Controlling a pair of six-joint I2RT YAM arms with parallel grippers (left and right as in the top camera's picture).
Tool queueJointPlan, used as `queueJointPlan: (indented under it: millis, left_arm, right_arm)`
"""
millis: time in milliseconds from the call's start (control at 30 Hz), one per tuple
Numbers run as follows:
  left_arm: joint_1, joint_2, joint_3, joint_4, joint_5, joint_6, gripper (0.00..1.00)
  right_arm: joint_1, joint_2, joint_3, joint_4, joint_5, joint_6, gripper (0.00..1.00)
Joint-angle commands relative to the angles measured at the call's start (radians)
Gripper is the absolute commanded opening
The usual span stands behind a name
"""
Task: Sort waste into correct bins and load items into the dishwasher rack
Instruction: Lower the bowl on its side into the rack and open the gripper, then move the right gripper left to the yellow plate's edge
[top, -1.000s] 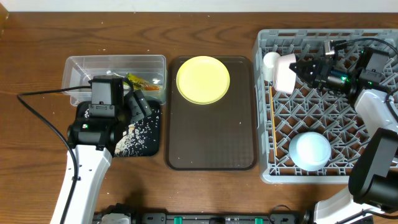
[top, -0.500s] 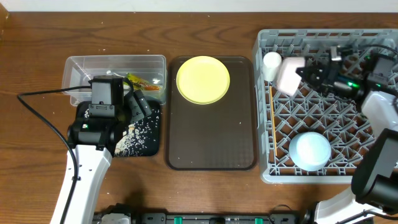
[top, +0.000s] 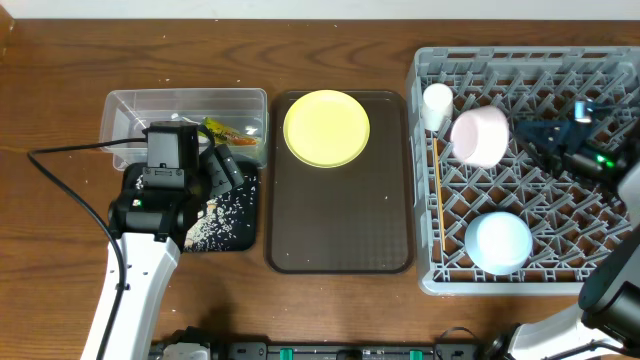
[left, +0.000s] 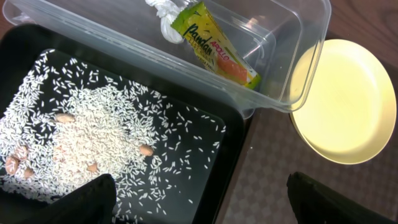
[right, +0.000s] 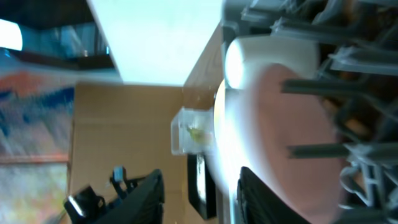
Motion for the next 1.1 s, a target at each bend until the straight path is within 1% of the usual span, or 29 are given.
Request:
queueJointPlan:
  millis: [0,100,167,300,467,567,767,867,967,1067]
  left_arm:
    - [0.004,0.003,-0.007,-0.002,-0.002,0.014,0.90]
    - [0.004,0.003,-0.007,-0.002,-0.002,0.014,0.91]
    - [0.004,0.003,-0.007,-0.002,-0.002,0.014,0.91]
    - [0.004,0.003,-0.007,-0.002,-0.002,0.014,0.90]
    - [0.004,0.003,-0.007,-0.002,-0.002,0.014,0.91]
    - [0.004,0.003,-0.007,-0.002,-0.002,0.014,0.90]
    - [0.004,0.003,-0.007,-0.002,-0.002,0.014,0.90]
    - [0.004,0.003,-0.007,-0.002,-0.002,0.014,0.90]
    - [0.004,0.003,-0.007,-0.002,-0.002,0.014,0.90]
    - [0.004,0.003,-0.007,-0.002,-0.002,0.014,0.90]
  right_arm:
    - [-0.045,0.005,-0.004,-0.012,-0.008,-0.017,0.43]
    - [-0.076,0.005,-0.004,-0.015,0.023,0.012,0.46]
    - [-0.088,0.003,-0.004,-0.024,0.073,0.037,0.46]
    - [-0.083,-0.014,-0.004,-0.067,0.204,0.035,0.45]
    - [-0.045,-0.060,0.006,-0.115,0.361,0.024,0.43]
    - [0.015,-0.116,0.017,-0.119,0.464,0.024,0.43]
    - [0.218,-0.254,0.077,-0.137,0.727,0.024,0.42]
    - [0.365,-0.303,0.131,-0.160,0.869,0.011,0.41]
    - [0.544,-0.328,0.167,-0.163,0.964,-0.054,0.43]
    - [0.725,-0.327,0.178,-0.151,1.093,-0.084,0.49]
